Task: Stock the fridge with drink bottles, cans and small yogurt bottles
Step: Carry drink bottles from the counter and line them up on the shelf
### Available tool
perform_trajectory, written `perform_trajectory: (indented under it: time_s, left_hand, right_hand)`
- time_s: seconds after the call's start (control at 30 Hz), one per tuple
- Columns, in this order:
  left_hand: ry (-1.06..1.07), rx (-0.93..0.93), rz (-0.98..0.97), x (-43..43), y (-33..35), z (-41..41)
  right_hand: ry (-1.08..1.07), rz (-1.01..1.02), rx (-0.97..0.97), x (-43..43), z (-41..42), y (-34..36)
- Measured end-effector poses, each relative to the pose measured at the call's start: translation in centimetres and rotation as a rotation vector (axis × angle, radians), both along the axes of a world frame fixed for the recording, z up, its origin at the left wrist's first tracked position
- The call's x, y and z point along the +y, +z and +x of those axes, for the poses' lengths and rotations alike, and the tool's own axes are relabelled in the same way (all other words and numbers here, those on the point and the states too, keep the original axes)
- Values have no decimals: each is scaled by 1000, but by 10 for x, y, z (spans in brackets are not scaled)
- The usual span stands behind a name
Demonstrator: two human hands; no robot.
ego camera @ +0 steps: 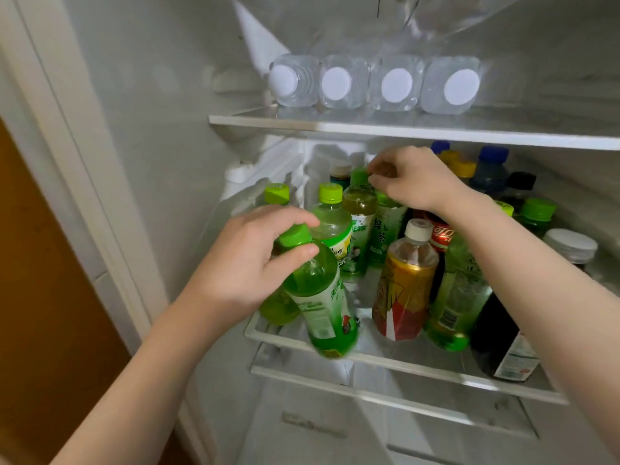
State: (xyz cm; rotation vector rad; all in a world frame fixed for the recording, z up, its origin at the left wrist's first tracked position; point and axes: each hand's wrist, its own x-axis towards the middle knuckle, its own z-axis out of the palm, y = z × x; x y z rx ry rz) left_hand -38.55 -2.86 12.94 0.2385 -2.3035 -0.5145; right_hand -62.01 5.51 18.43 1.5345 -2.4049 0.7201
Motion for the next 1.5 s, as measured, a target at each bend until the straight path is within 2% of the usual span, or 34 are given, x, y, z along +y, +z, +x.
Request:
perform_trajectory:
  time_s: [0.2,0.33,0.43,0.57,0.67,1.0,1.23,1.37,1.5]
  left_hand:
    - [-1,-19,-3,-7,4,2]
    - [6,-22,-53,-9,4,-2]
    - [27,-40,-98,-5,0,-11]
    - [54,7,-85,-3,-8,-21]
    - [80,45,-65,-3,-14,-28]
    - [168,285,37,6,-36,-59]
    - [117,257,39,9,-35,-84]
    - [56,241,34,10,-34,-96]
    - [55,299,49,7,-40,-96]
  right_hand:
    - [200,37,-186,-12,17,-4]
    - [310,67,-219,-14,24,-13]
    - [309,50,-178,-13,20,-19]
    - [374,59,-315,-14,20,-23]
    - [395,95,-254,-16,23,-20]
    - [148,187,31,5,1,3]
    - [-15,320,-20,3,-8,7]
    - [-32,367,-198,1,-13,15]
    - [-30,235,-224,-9,-19,20]
